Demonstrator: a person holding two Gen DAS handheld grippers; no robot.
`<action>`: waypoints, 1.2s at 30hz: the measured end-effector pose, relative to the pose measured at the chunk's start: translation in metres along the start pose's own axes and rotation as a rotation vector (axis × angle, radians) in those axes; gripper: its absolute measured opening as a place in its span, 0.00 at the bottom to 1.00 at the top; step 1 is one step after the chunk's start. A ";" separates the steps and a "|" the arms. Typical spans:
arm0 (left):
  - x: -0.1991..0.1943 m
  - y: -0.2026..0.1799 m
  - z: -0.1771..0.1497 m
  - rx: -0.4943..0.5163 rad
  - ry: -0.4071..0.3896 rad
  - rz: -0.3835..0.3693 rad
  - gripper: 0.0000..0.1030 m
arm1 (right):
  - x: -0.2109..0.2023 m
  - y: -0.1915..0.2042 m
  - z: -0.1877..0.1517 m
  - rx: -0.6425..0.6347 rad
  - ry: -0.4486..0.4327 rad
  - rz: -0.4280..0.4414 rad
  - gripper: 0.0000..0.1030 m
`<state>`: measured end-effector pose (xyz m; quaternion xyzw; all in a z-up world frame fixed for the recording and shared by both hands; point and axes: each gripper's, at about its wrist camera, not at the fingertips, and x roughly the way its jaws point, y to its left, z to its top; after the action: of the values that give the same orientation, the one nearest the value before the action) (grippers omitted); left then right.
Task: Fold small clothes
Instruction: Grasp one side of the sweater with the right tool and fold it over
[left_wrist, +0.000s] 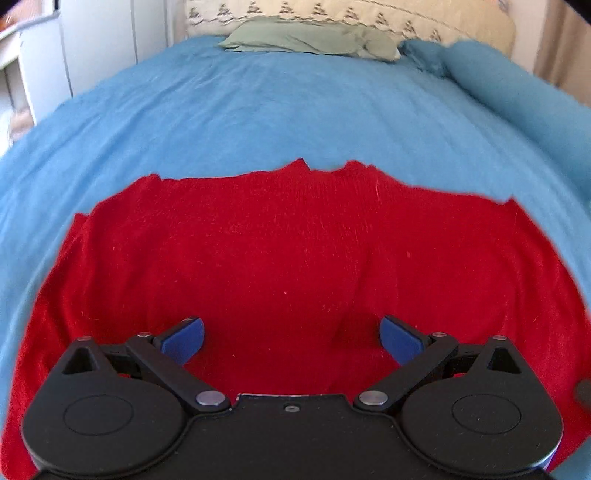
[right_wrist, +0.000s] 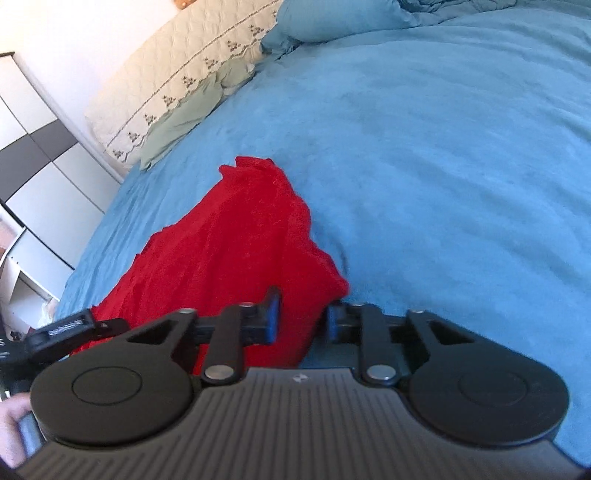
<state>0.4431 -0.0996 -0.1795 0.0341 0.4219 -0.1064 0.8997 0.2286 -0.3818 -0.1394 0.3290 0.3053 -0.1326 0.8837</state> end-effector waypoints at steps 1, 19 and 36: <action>0.002 -0.004 -0.002 0.025 -0.003 0.016 1.00 | 0.000 0.002 0.002 0.002 0.003 0.002 0.28; -0.053 0.063 -0.002 0.009 -0.028 -0.041 0.93 | -0.023 0.192 0.024 -0.320 -0.070 0.164 0.23; -0.094 0.233 -0.077 -0.018 0.014 0.133 0.93 | 0.054 0.335 -0.178 -0.900 0.185 0.356 0.23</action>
<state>0.3780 0.1550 -0.1634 0.0548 0.4259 -0.0423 0.9021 0.3362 -0.0154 -0.1120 -0.0281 0.3487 0.1955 0.9162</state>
